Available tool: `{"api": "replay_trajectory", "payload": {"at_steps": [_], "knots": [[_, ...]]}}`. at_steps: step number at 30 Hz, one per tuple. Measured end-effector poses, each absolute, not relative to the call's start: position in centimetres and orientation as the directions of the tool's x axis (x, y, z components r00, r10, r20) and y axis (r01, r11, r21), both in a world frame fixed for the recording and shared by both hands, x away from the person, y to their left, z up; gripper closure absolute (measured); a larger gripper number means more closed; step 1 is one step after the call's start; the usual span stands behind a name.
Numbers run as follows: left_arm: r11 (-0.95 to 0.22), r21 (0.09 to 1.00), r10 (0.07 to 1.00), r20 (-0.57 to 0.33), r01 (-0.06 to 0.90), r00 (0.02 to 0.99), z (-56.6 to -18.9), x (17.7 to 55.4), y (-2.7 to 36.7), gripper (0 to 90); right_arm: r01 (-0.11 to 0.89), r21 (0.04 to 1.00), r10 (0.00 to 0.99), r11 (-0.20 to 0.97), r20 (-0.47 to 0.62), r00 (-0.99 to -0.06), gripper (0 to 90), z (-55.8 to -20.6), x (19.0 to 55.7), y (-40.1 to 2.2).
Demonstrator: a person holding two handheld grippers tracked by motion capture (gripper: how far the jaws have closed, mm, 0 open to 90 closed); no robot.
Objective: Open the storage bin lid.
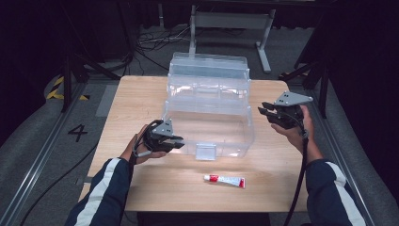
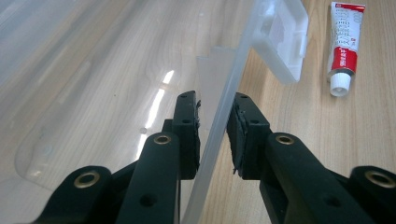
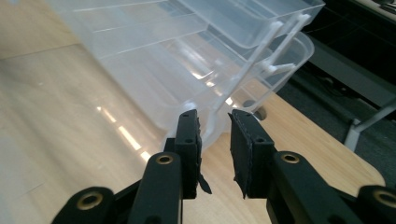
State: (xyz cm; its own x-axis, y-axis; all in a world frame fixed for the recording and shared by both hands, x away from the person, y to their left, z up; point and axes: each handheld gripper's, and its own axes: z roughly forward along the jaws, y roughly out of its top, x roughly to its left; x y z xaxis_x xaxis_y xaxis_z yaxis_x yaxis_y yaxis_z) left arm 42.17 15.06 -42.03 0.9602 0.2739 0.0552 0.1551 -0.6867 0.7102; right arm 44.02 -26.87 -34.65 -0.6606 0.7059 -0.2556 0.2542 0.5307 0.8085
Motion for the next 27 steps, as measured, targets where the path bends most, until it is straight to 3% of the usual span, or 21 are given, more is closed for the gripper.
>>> {"api": "replay_trajectory", "payload": {"at_steps": [27], "knots": [[-0.692,0.707,0.273,0.065,0.149,0.96,-42.0,42.1,15.0,74.1,0.273,0.758,0.618,0.593,-0.21,-0.758,71.3,-39.2,38.8,-26.4]]}}
